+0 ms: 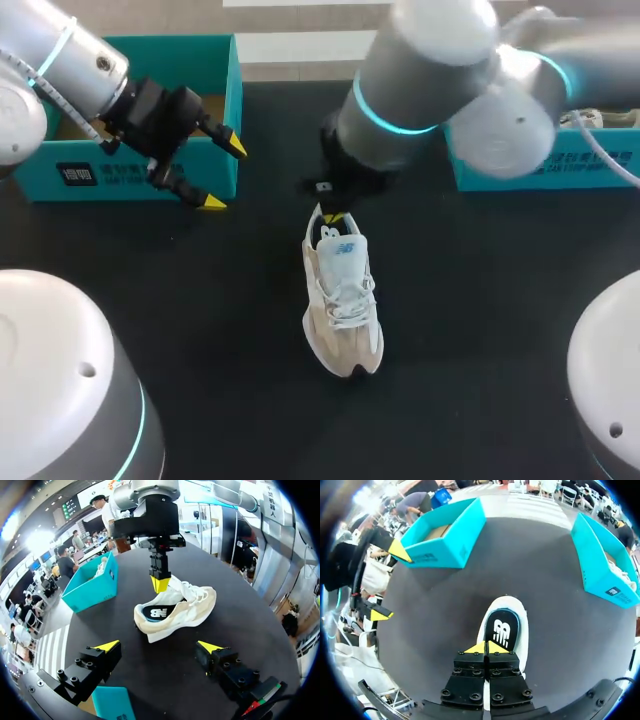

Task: Take the shoe out of the shoebox, open the shoe tongue, remove and reinsert the insole, then place the shoe into the shoebox

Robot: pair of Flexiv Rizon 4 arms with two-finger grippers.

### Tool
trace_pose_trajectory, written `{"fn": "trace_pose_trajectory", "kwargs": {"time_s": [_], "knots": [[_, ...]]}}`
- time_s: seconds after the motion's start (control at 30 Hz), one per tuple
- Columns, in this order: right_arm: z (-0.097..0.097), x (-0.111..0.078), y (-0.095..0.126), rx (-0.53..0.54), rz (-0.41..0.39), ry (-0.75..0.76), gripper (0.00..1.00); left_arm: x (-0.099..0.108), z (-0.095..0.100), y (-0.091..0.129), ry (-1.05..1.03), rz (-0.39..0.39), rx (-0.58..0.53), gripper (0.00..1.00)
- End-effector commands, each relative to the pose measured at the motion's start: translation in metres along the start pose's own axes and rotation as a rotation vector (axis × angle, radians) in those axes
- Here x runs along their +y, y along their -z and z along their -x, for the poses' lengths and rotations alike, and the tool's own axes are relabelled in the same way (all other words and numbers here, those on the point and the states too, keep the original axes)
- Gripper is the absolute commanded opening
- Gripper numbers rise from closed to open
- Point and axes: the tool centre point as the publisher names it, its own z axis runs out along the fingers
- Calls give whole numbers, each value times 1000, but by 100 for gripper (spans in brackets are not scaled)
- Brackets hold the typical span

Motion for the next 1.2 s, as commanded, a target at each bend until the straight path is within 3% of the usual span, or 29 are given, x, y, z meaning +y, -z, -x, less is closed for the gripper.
{"fn": "trace_pose_trajectory", "kwargs": {"time_s": [0.03,0.87,1.1,1.2], "knots": [[-12,7,-35,-158,-33,0,0,0,-1,0,0,2,1,100],[37,-20,-103,-206,-134,-85,0,0,-1,0,0,2,1,100],[29,-9,-75,-253,-72,-71,0,0,-1,0,0,2,1,100],[32,3,-78,-264,-38,-66,0,0,-1,0,0,2,1,100]]}}
